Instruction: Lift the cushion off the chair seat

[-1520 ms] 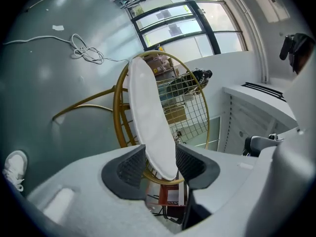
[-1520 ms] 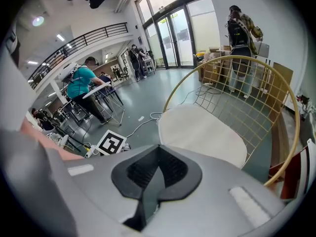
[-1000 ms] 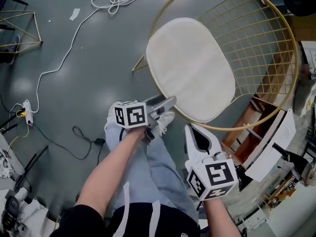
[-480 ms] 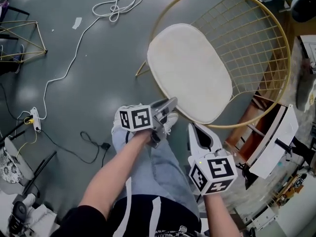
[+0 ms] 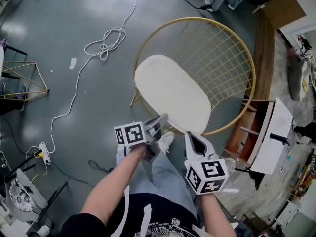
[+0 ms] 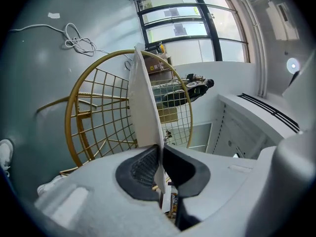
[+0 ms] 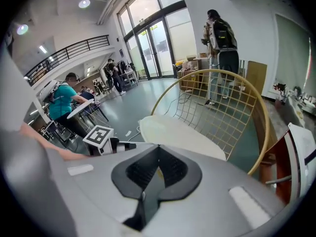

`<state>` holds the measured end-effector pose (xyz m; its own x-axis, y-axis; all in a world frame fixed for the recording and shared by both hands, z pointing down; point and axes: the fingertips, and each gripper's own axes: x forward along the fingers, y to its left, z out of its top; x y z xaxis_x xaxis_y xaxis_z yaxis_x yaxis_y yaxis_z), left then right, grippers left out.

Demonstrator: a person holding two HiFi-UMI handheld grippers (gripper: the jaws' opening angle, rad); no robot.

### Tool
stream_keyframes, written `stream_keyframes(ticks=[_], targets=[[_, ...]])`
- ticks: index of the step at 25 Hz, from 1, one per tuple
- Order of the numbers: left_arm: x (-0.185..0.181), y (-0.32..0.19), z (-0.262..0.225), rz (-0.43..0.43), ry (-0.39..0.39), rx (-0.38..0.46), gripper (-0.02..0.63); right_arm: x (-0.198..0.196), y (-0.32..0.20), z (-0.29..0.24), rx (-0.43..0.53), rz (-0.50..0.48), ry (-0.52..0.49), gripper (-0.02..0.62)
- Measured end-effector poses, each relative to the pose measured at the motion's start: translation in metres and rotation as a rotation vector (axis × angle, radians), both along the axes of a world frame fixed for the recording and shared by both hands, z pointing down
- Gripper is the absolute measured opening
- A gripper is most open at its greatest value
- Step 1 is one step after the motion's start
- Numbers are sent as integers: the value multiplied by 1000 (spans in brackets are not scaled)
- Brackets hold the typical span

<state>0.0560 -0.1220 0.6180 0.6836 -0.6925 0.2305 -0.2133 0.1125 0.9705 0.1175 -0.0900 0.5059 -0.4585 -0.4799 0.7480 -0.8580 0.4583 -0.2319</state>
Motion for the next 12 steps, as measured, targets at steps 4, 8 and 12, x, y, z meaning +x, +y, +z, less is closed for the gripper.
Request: stream_keyframes(ticks=[4,8,12], targets=[[-2,-6,-22,4,-31,13,26,10,1,-15,13,57,-12,-2],[-2,-10,-41,25,-67,24,25,17,2,-29,38,114,-25,-2],[-9,-19,-61,48,-90,64,25,14,-2,-40,83,162,-44,-2]])
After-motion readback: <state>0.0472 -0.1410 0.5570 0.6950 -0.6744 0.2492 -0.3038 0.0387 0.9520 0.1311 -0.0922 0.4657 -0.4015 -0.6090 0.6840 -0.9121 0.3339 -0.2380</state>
